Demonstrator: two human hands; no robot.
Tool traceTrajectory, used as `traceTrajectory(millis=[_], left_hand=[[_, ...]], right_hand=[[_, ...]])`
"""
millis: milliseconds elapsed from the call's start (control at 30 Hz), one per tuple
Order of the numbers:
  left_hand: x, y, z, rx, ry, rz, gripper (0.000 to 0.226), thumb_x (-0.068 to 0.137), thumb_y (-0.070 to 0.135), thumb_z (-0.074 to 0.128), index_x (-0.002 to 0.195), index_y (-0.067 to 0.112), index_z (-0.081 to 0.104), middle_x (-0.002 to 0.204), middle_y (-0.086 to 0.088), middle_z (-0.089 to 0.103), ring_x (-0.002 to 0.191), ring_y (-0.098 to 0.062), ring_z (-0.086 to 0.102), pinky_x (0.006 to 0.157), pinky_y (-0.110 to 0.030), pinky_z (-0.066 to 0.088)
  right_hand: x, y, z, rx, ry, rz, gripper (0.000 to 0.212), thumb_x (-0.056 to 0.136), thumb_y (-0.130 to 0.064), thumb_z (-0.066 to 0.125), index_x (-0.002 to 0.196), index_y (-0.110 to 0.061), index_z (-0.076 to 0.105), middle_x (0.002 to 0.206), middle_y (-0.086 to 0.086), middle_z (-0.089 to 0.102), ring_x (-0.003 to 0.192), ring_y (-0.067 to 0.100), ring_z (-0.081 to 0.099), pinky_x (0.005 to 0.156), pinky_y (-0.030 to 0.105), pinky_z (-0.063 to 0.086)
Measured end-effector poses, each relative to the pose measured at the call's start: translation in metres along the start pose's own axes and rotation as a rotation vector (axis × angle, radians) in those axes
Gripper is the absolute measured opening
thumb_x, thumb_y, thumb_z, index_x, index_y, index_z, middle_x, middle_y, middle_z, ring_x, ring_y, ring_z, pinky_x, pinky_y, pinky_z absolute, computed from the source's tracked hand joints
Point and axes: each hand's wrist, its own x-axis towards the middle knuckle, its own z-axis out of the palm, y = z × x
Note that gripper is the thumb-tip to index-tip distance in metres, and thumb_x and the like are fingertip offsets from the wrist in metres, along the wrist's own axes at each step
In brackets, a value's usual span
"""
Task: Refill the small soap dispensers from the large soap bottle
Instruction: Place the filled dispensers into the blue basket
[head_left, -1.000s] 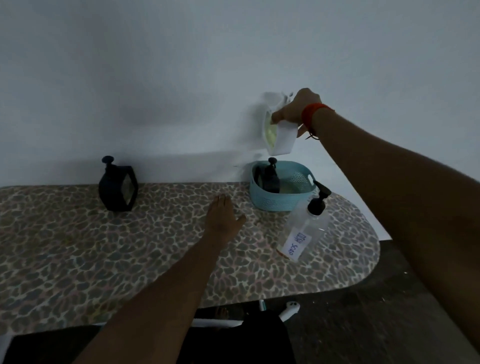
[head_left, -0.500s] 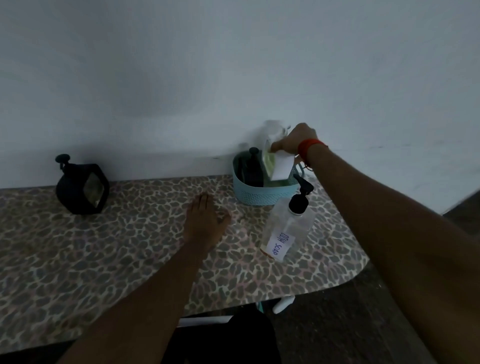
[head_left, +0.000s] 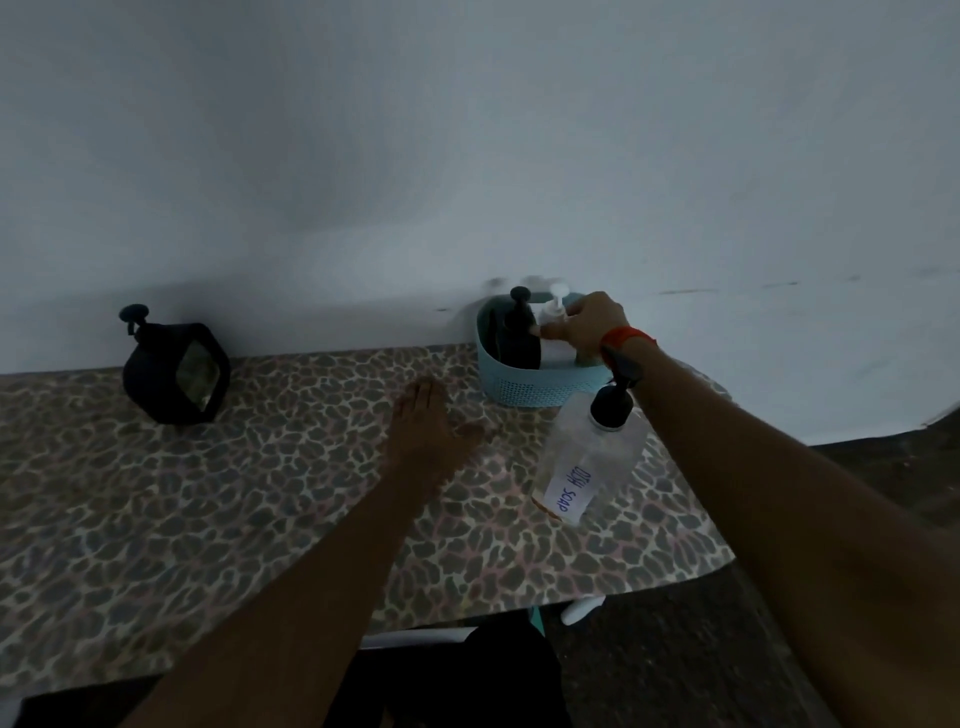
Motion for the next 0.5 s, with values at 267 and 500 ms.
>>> traceTrajectory(millis=[267,500], left_hand=[[0.018,0.05,0.0,-0.602,0.062,0.133,0.066,0.083,0.052,0.071,0.134,0.015,0.054,0.127,-0.005,0.062,0.117,-0.022,0.059,0.095,-0.044,0.051],[0.019,0.045,0.007,-0.476,0.127,0.218,0.058,0.087,0.05,0.067,0.128,0.009,0.058,0.12,-0.007,0.065,0.11,-0.024,0.061,0.092,-0.044,0.051]], right_hand=[[-0.009,0.015,-0.016,0.002,-0.266,-0.112,0.047,0.091,-0.017,0.071,0.134,-0.005,0.059,0.132,0.015,0.062,0.123,0.031,0.056,0.107,0.044,0.043],[0.004,0.016,-0.009,0.006,-0.271,-0.089,0.045,0.092,-0.011,0.068,0.135,-0.005,0.057,0.13,0.019,0.063,0.119,0.035,0.06,0.102,0.047,0.049]])
